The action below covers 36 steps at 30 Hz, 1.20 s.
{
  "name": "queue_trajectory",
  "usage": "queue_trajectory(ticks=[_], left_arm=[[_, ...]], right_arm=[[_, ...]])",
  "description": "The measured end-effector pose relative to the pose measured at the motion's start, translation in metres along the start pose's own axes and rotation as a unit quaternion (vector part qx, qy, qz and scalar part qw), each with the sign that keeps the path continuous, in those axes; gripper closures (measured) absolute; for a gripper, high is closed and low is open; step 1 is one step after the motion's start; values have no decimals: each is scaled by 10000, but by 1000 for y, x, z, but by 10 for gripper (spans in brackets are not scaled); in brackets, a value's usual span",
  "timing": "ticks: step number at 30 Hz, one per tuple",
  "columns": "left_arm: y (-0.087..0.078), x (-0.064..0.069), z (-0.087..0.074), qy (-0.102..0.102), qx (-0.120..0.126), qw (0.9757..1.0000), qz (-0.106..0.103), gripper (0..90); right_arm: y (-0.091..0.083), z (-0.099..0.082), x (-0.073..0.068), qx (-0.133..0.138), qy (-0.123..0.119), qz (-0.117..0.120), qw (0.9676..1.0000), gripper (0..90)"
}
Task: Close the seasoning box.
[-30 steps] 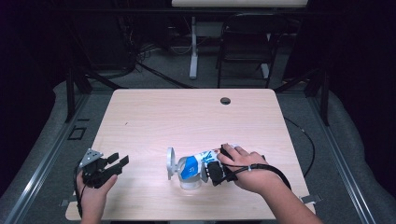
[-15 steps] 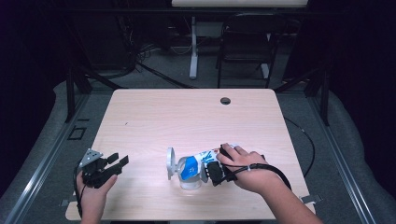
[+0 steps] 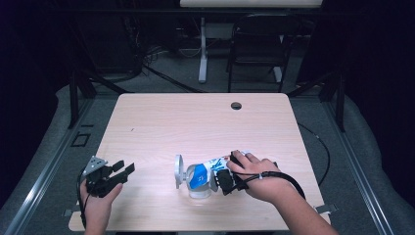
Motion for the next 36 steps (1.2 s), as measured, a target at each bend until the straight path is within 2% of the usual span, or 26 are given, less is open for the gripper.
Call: queue_trajectory(ticks=[36], left_arm=[[0, -2, -1, -25, -1, 10000, 15, 509]], right_arm=[[-2, -1, 2, -58, -114, -2, 9999, 454]])
Point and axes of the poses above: each handheld gripper's, and its own axes: y roughly forward along the jaws, z roughly out of its top, x roughly to its right, the point moved 10 cm from there along y, roughly forward along the jaws, and after that the axes turned 12 degrees about x, right-handed, at the moved point
